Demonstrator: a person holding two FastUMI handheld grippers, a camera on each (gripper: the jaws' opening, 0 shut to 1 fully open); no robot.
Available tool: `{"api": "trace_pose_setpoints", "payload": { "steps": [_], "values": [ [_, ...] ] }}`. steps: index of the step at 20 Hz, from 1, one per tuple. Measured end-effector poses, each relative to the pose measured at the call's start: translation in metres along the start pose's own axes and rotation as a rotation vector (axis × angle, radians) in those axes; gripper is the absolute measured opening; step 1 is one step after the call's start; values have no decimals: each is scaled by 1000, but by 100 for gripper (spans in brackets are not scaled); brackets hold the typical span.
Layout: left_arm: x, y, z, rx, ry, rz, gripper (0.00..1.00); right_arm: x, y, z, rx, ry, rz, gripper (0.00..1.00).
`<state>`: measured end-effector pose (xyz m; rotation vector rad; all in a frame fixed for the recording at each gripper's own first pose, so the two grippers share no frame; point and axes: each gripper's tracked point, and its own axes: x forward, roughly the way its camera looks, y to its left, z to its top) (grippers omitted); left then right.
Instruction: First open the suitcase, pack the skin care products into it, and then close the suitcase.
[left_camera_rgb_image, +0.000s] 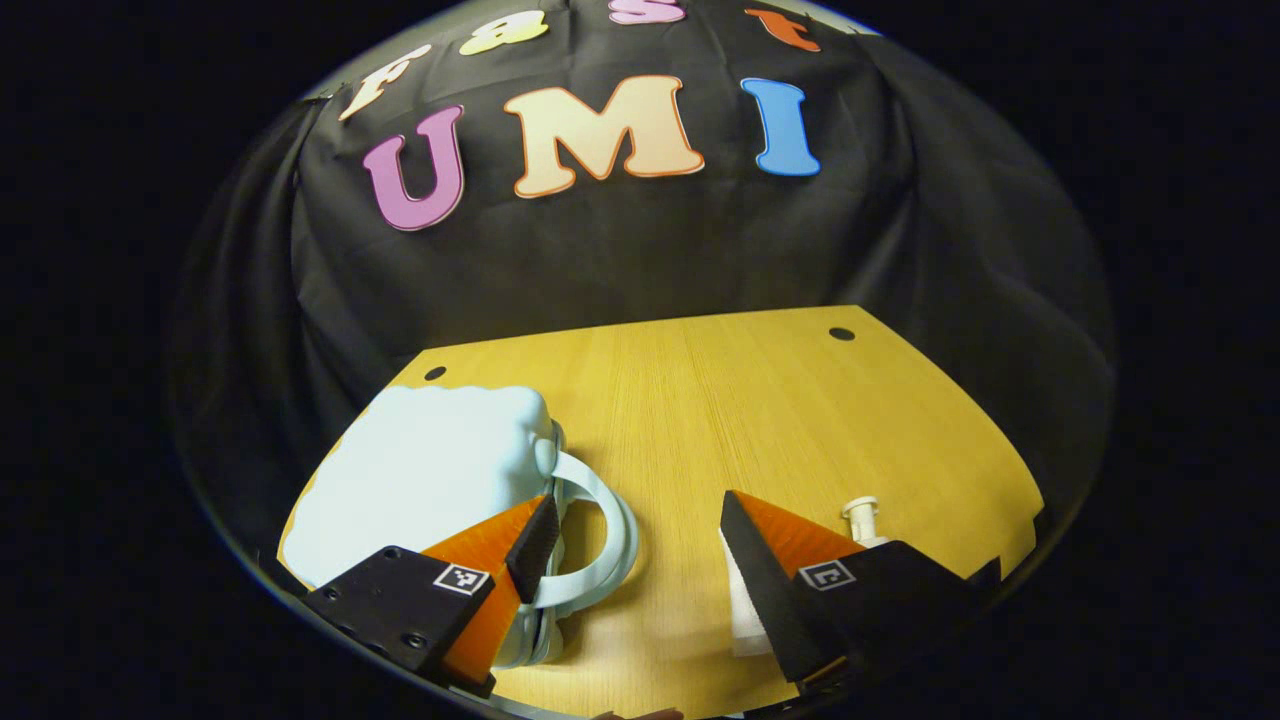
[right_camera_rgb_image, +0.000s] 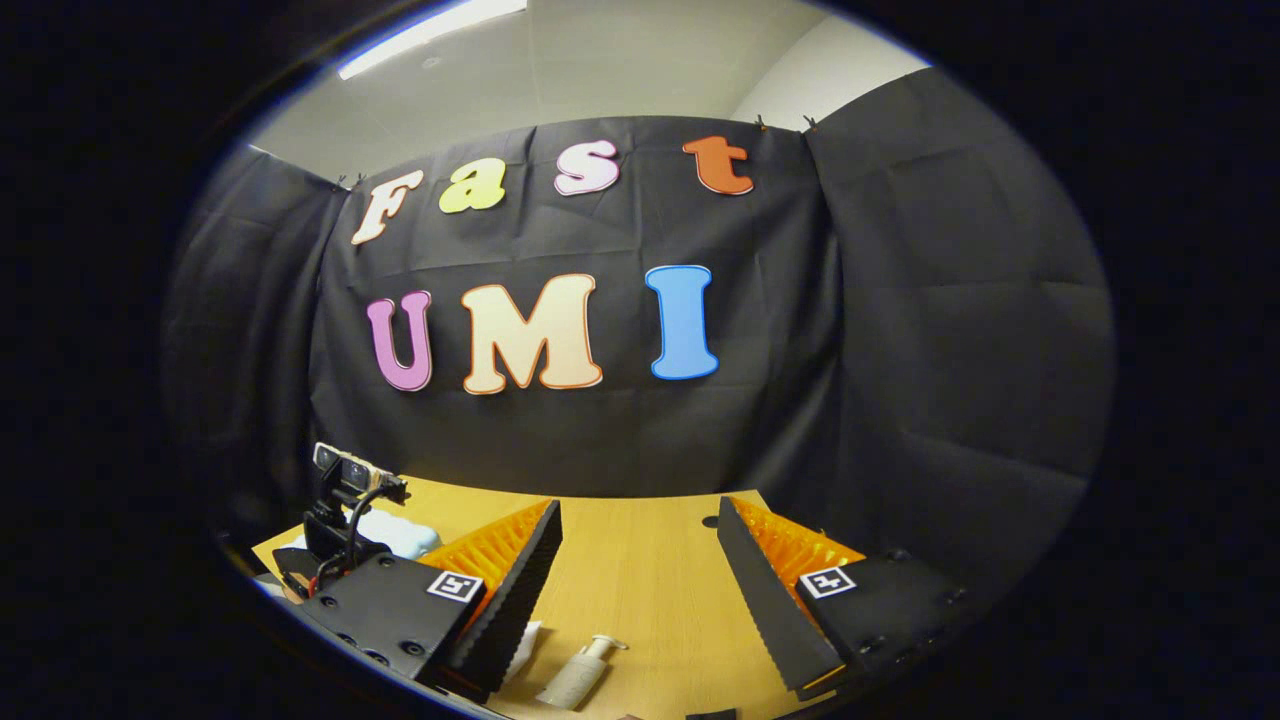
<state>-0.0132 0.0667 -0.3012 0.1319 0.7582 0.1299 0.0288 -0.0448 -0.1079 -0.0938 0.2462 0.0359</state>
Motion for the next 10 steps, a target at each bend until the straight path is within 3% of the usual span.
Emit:
{"api": "trace_pose_setpoints", "payload": {
  "steps": [10],
  "values": [
    [58, -4, -38, -34, 203, -56, 95, 6, 11, -19, -75, 67, -53, 99]
  ]
}}
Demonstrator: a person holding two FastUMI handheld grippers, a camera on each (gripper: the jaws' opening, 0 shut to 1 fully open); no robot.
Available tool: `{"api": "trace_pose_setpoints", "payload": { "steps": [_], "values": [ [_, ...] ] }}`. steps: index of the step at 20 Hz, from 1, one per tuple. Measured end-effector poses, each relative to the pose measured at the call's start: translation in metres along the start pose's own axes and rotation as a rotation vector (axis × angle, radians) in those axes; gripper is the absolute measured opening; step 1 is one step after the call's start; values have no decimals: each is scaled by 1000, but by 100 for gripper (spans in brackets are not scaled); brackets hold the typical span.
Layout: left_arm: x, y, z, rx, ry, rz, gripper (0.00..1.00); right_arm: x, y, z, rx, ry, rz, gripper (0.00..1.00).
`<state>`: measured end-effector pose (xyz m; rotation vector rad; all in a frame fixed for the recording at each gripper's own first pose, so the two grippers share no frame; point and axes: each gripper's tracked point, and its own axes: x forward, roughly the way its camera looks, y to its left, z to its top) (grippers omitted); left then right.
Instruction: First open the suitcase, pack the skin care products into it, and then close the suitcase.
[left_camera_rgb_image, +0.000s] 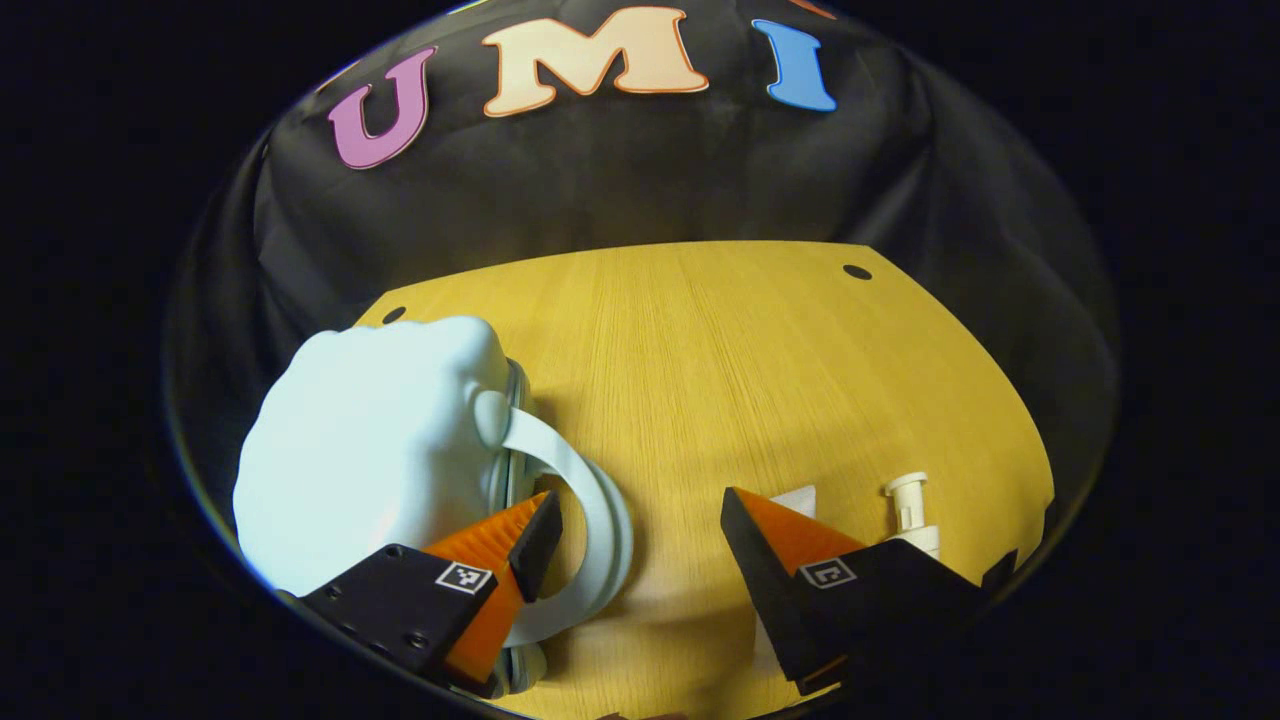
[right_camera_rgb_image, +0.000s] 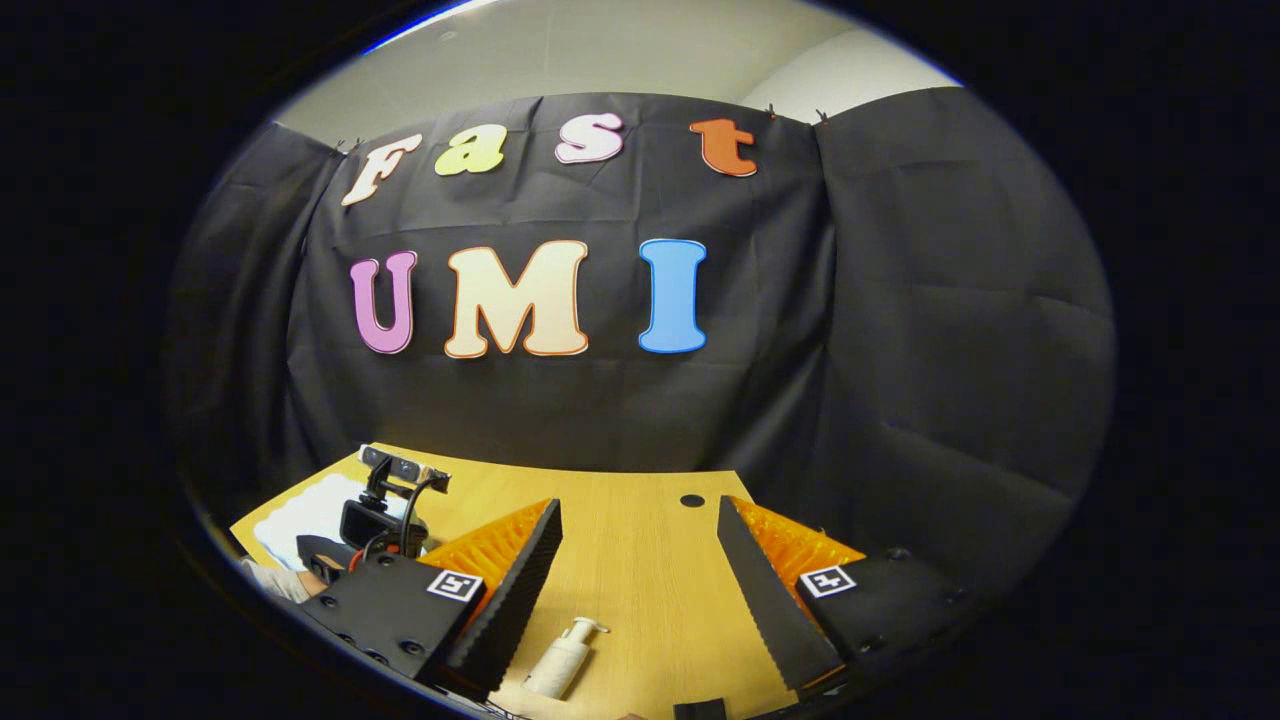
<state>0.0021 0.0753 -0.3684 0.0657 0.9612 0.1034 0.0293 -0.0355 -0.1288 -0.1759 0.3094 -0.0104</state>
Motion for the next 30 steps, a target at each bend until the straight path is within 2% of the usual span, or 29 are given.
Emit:
{"api": "trace_pose_setpoints", "payload": {
  "steps": [4, 6, 7, 8, 9, 10, 11, 14, 16, 17, 19, 21, 25, 30],
  "values": [
    [12, -3, -10, -18, 51, -28, 93, 1, 4, -3, -16, 7, -4, 99],
    [12, -1, -11, -8, 65, -20, 85, 0, 4, -2, -21, 5, -5, 99],
    [10, 4, -10, 2, 64, -6, 74, 1, 4, -2, -22, 4, -6, 99],
    [9, 7, -7, 10, 59, 7, 67, 1, 4, -2, -22, 4, -5, 99],
    [9, 12, -5, 11, 56, 17, 49, 0, 5, -3, -22, 4, -3, 99],
    [5, 15, -5, 6, 56, 25, 41, 1, 7, -4, -22, 5, 0, 99],
    [3, 19, -4, -2, 56, 34, 28, 1, 8, -4, -22, 5, 3, 99],
    [0, 20, -1, -3, 59, 25, 13, 1, 11, -5, -23, -1, 17, 99],
    [-3, 23, 0, 19, 67, 35, 12, 1, 14, -5, -20, -3, 29, 99],
    [-3, 24, 1, 6, 72, 34, 8, 1, 15, -6, -17, -5, 35, 99],
    [-9, 23, 7, -38, 64, 2, 5, 1, 19, -6, -8, -10, 48, 100],
    [-19, 23, 17, -35, 41, -25, 1, 1, 23, -6, -4, -17, 61, 99],
    [-57, 37, 54, -62, -32, -57, 0, 7, 38, -19, 21, 1, 98, 99],
    [-104, 74, 96, -74, -125, -63, 0, 18, 64, -33, 45, 23, 143, 99]
  ]
}}
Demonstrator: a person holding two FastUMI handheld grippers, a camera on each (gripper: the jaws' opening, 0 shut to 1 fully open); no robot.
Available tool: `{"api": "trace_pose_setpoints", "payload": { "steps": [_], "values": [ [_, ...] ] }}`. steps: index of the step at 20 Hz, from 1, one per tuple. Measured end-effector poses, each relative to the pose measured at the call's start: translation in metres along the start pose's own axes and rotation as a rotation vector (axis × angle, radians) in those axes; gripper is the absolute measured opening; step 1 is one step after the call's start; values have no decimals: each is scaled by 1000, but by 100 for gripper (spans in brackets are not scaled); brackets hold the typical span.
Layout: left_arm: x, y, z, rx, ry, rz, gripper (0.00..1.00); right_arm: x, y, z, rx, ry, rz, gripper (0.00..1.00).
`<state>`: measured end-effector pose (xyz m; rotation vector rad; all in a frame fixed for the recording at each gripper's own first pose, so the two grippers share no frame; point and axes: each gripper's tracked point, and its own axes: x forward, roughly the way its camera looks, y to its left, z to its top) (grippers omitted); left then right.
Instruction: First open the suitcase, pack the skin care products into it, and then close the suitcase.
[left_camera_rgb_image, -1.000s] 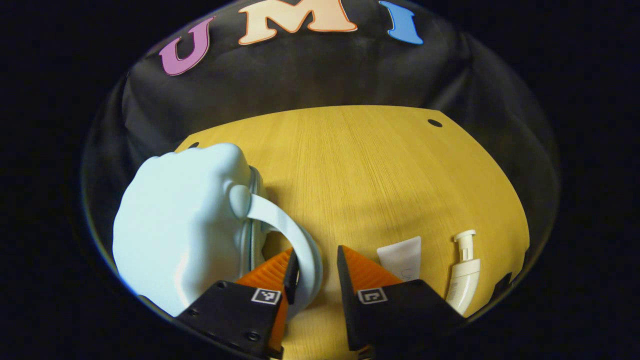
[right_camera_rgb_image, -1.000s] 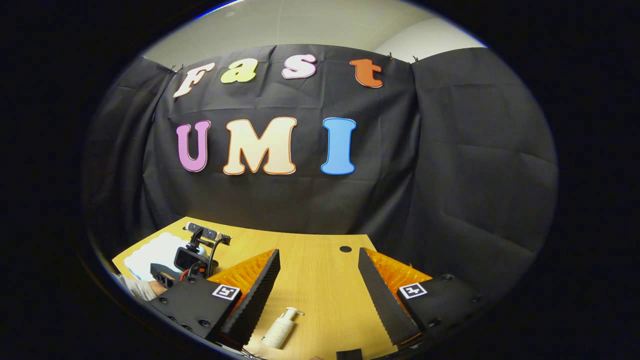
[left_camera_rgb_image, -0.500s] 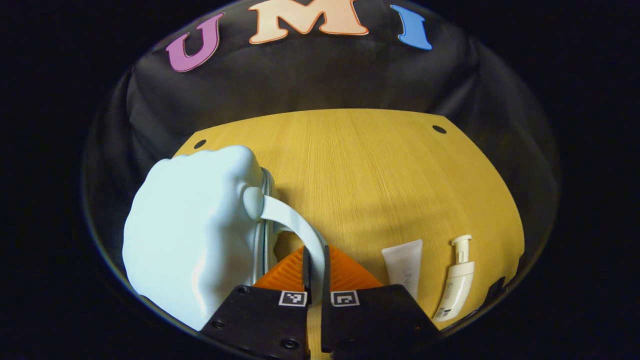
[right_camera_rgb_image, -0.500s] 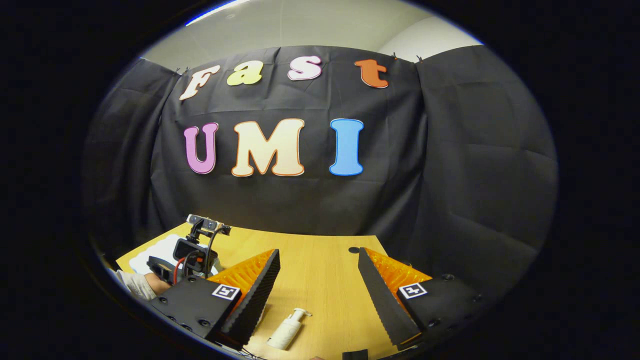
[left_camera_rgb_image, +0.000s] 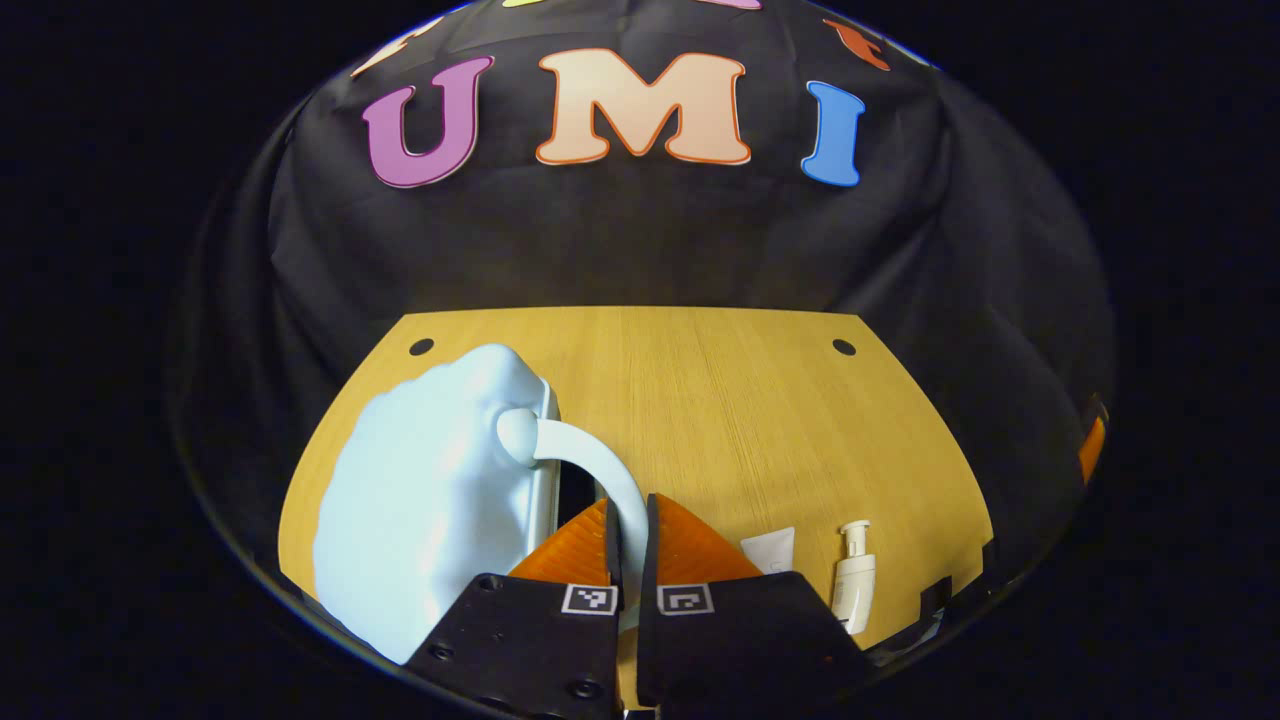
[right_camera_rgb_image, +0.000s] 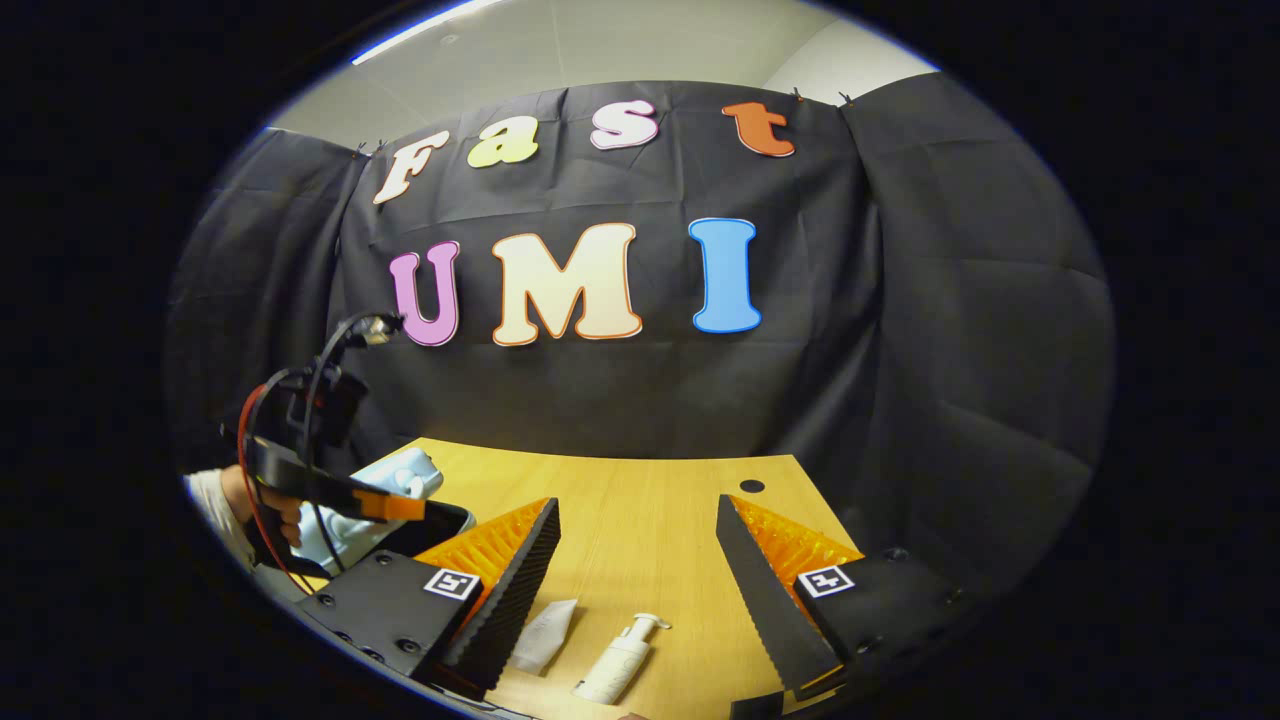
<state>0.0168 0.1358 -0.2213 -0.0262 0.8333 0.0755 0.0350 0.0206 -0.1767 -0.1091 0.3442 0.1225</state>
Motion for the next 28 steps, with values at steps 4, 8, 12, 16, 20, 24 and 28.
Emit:
{"api": "trace_pose_setpoints", "payload": {
  "steps": [4, 8, 12, 16, 20, 24, 28],
  "values": [
    [-29, 37, 35, -6, -95, 23, 0, 10, 17, -7, 12, 4, 18, 99],
    [-57, 88, 56, 4, -146, 86, 0, 18, 33, -15, 14, 13, 28, 99],
    [-78, 157, 85, 112, -218, 242, 0, 27, 49, -16, 23, 14, 27, 99],
    [-87, 223, 101, 110, -242, 323, 0, 35, 60, -18, 23, 13, 13, 99],
    [-82, 291, 104, 79, -233, 396, 0, 42, 72, -17, 8, 19, -6, 99],
    [-73, 362, 90, 34, -180, 462, 0, 47, 90, -16, -28, 22, -5, 99],
    [-56, 421, 53, 2, -79, 501, 0, 54, 112, -23, -65, 49, 16, 99]
  ]
}}
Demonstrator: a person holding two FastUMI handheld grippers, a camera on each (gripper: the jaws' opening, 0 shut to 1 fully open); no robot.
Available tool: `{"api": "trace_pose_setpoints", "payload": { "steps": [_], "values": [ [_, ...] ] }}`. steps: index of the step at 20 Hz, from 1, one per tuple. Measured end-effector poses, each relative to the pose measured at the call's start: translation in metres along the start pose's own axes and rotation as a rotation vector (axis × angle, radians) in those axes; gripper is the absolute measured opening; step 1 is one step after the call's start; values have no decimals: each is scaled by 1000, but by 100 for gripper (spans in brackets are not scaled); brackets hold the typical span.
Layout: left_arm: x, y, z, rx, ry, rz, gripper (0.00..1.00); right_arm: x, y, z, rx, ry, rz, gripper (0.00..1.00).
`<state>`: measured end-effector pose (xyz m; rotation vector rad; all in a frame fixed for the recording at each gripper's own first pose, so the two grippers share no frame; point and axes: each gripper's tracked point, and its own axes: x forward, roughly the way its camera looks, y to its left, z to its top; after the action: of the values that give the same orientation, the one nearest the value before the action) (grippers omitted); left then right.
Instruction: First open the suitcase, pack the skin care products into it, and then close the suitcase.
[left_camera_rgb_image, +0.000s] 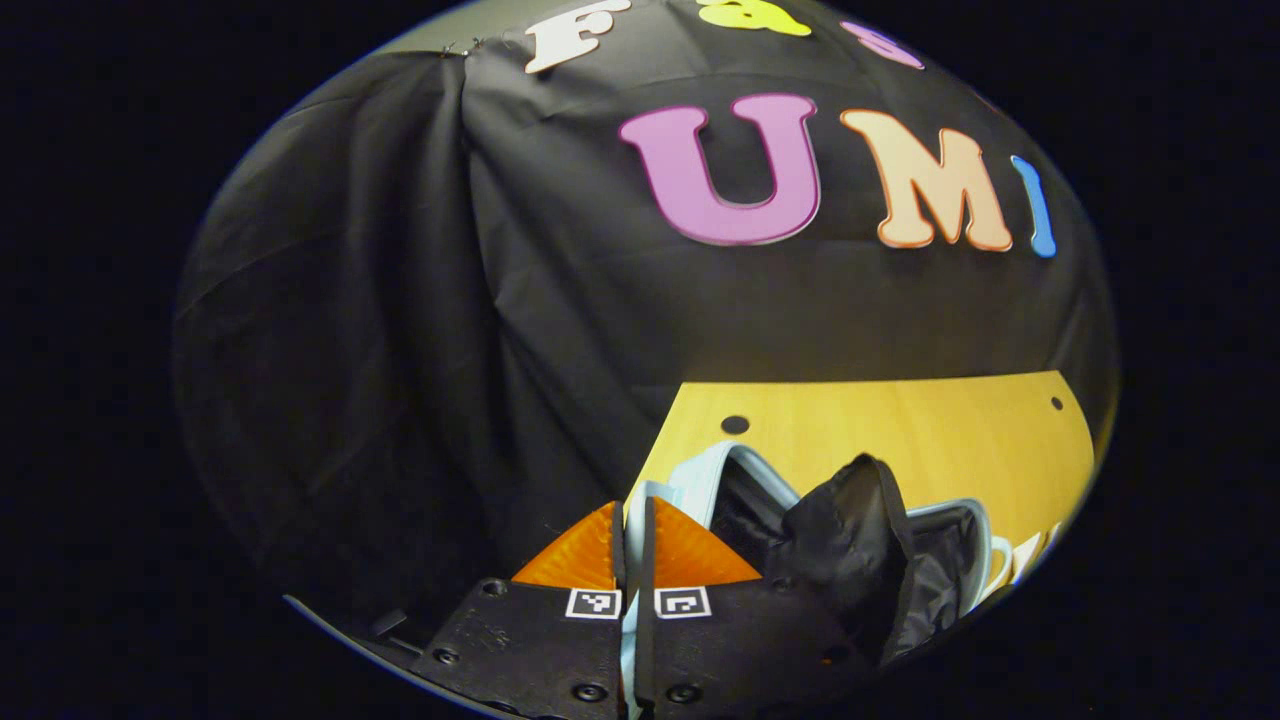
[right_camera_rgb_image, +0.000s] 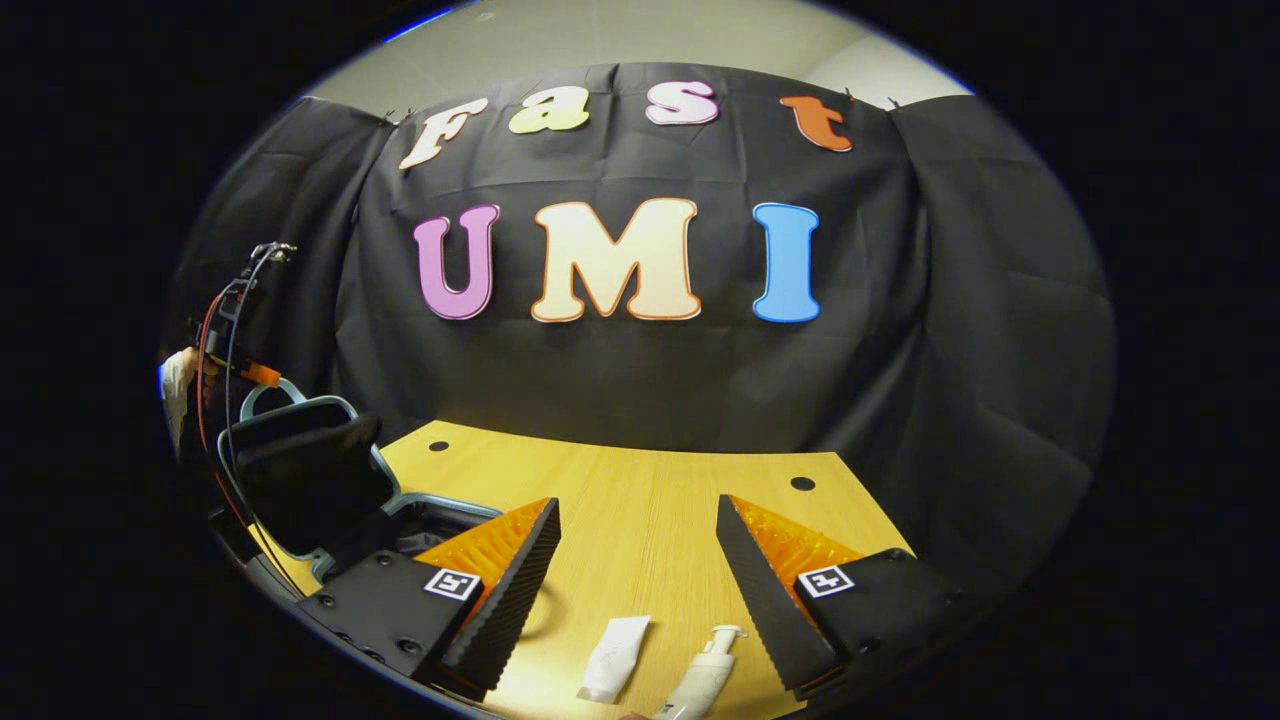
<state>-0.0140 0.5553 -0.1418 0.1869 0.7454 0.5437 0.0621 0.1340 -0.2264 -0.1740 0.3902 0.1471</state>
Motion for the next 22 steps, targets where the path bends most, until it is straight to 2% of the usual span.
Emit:
{"api": "trace_pose_setpoints", "payload": {
  "steps": [3, 6, 10, 14, 20, 22],
  "values": [
    [27, 23, -33, -48, 78, 17, 0, 4, 15, -12, 10, 45, 16, 99],
    [58, 31, -65, -106, 138, 25, 0, 7, 32, -22, 10, 93, 40, 99],
    [94, 43, -130, -154, 256, 42, 0, 10, 44, -28, -20, 122, 55, 99],
    [118, 47, -179, -253, 343, 35, 0, 11, 50, -34, -36, 156, 63, 99],
    [129, 56, -187, -253, 290, 80, 0, 6, 45, -38, -47, 172, 62, 100],
    [129, 64, -185, -265, 252, 121, 11, 6, 43, -37, -43, 167, 66, 100]
  ]
}}
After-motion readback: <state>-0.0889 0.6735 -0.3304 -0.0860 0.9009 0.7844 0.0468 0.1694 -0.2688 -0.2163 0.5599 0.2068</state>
